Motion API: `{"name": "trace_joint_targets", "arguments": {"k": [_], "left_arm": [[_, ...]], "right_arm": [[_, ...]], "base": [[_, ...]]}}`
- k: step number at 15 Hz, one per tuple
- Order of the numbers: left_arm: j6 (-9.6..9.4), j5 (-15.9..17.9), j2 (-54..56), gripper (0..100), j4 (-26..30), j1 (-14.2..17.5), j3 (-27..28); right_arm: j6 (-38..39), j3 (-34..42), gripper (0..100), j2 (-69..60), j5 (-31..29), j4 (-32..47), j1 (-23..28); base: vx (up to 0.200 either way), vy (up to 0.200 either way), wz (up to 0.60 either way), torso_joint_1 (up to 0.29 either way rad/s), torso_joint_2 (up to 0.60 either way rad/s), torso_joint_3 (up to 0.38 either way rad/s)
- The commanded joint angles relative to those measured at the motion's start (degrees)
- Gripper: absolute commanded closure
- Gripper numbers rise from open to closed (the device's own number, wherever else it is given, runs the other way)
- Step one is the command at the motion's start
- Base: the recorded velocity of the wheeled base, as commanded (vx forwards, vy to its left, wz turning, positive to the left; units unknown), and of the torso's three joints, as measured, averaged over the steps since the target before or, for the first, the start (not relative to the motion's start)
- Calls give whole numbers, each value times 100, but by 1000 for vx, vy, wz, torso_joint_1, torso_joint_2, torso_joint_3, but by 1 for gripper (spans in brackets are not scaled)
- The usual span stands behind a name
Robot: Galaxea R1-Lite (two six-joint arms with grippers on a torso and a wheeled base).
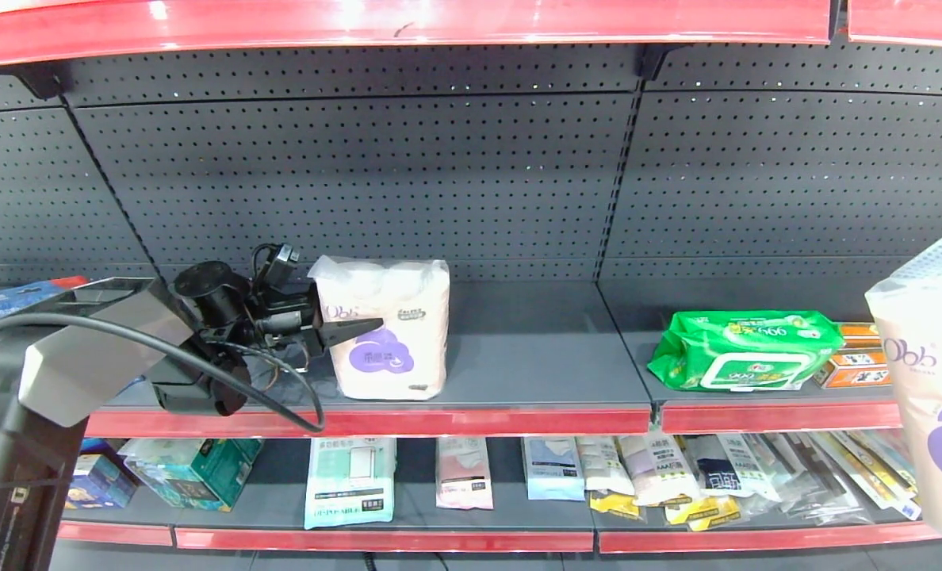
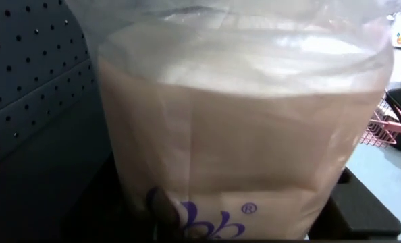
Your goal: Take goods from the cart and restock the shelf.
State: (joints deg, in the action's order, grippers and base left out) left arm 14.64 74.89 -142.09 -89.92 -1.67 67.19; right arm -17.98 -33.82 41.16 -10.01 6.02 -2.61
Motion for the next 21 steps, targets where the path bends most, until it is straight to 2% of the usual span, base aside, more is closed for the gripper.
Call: {"name": "trace_joint_targets", "arguments": {"k": [1, 5, 13, 15, 19, 21], "left_arm": [[-14, 0, 6, 100, -8, 0, -163], [-242, 26, 59, 100, -8, 9, -470], [-225, -62, 59, 100, -8, -9, -470], [-225, -370, 59, 100, -8, -62, -409], [-234, -343, 68, 100, -8, -62, -435], [-242, -167, 156, 100, -8, -62, -558]], "right_arm": [[-4, -20, 100, 24, -1, 4, -3], [5, -20, 100, 15, -1, 4, -3], [5, -20, 100, 50, -1, 4, -3], [5, -20, 100, 59, -1, 4, -3], [5, -28, 100, 68, -1, 4, -3], [-4, -55, 100, 68, -1, 4, -3]], "base": [[0, 0, 0, 0, 0, 0], [0, 0, 0, 0, 0, 0], [0, 0, 0, 0, 0, 0], [0, 0, 0, 0, 0, 0], [0, 0, 0, 0, 0, 0], [0, 0, 0, 0, 0, 0]]}}
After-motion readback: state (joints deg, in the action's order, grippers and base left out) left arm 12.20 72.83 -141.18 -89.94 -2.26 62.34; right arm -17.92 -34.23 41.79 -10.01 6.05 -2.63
